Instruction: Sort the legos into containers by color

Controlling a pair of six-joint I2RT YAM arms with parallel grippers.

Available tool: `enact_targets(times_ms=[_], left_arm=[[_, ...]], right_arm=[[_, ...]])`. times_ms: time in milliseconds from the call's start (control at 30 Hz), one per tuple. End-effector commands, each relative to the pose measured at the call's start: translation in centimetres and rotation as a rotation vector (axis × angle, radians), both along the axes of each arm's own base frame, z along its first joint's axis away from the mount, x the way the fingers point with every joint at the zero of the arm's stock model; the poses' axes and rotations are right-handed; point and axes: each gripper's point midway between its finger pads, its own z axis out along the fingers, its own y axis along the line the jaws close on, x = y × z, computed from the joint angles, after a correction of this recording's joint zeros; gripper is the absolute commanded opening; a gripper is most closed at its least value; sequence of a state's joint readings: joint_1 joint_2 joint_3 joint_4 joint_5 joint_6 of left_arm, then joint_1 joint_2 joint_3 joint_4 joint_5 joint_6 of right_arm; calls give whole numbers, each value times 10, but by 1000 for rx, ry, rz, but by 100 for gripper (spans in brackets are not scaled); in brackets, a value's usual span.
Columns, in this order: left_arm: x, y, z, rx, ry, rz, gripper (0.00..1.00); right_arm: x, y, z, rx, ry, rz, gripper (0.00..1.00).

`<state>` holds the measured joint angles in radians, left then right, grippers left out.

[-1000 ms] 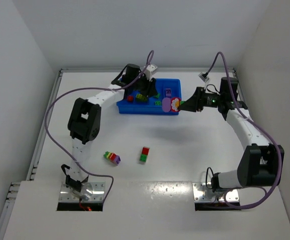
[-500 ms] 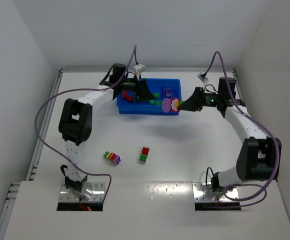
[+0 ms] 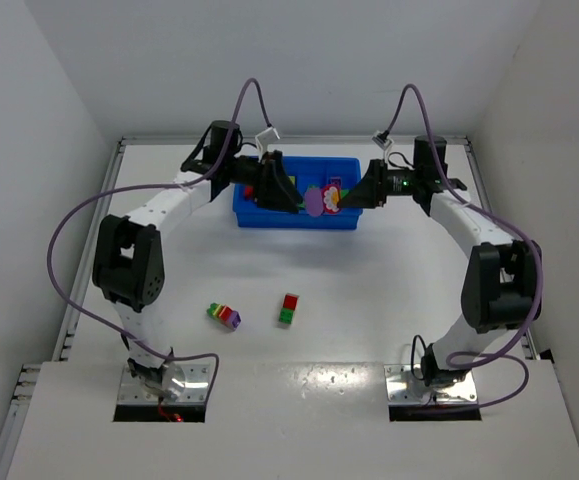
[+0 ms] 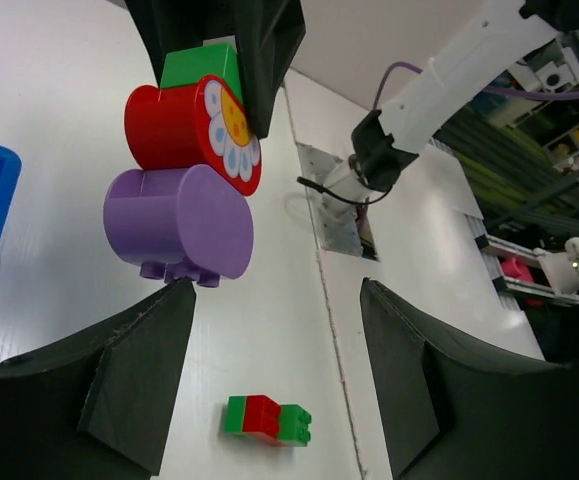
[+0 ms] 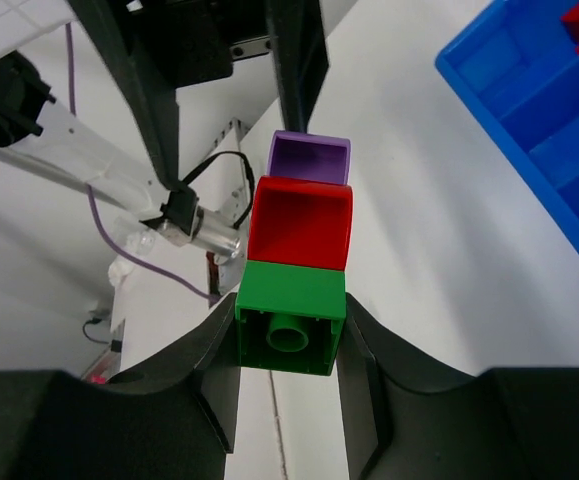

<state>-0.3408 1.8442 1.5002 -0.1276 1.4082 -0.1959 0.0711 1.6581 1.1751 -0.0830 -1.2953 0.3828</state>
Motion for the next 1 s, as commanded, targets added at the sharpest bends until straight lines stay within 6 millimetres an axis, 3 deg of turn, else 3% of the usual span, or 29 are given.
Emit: enact_targets(times_ms=[0,233,533,767,967], left_arm=[[-11,2,10,-42,14,-89,73],[1,2,8,-42,-8,-71,73],[13,3,4,-30,-35,-30,73],[9,4,3,-36,-23,-47,72],[-1,7,-10,-28,16,-57,72]], right_arm=[[-12,18,31,63,-127,136,0],[-26,32,38,72,-176,192,0],[-28,32,39,73,-178,192,0],[-30,31,36,65,-175,185,0],[-48,28,22,56,-132,188,0]])
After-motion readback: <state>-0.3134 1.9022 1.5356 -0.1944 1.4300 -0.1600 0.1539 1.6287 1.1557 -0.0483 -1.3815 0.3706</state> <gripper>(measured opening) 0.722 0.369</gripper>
